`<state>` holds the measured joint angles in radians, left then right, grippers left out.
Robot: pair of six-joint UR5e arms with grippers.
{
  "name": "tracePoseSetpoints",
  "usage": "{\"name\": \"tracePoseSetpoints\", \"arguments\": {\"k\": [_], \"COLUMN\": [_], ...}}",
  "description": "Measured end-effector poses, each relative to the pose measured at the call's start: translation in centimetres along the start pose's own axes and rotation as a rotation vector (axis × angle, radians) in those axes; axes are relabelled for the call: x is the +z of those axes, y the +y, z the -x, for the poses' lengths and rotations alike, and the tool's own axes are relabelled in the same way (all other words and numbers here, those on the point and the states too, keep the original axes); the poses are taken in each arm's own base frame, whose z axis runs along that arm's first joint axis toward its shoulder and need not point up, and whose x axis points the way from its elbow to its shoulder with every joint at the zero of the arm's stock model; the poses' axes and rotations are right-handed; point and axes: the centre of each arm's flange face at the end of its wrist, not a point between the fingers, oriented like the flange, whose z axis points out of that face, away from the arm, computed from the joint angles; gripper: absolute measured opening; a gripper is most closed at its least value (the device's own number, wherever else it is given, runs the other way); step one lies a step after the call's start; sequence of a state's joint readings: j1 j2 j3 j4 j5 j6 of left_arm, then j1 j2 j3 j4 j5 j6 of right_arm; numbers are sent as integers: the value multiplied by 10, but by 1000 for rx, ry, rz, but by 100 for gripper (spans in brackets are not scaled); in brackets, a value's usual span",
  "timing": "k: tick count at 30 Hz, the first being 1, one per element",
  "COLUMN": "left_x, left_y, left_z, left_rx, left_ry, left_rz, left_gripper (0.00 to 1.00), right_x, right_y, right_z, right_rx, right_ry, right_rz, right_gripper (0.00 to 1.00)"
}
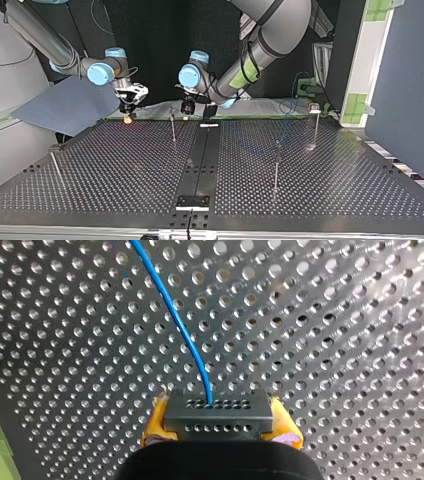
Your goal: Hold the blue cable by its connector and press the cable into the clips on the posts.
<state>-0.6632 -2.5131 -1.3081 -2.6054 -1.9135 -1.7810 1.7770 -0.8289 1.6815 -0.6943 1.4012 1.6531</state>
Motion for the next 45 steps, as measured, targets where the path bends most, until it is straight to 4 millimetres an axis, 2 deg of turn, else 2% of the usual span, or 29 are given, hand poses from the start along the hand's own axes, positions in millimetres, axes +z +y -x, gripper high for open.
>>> {"name": "tracePoseSetpoints", "arguments": {"k": [10, 17, 29, 45], "left_x": [-2, 6, 19, 40], "left_y": [-6, -10, -11, 9], "left_z": [-20, -11, 5, 23], "left_rx": [6, -19, -50, -78], "left_ry": [34, 13, -19, -44], "left_rz": [-48, -54, -56, -35], "left_gripper": [0, 0, 0, 0], "right_x": [2, 4, 13, 21], "right_y": [4, 10, 16, 18], "right_z": [3, 15, 6, -3], "right_rx": [1, 5, 16, 26], "right_ry": [11, 0, 24, 64], "right_rz": [25, 38, 53, 60], "right_gripper": [0, 0, 0, 0]}}
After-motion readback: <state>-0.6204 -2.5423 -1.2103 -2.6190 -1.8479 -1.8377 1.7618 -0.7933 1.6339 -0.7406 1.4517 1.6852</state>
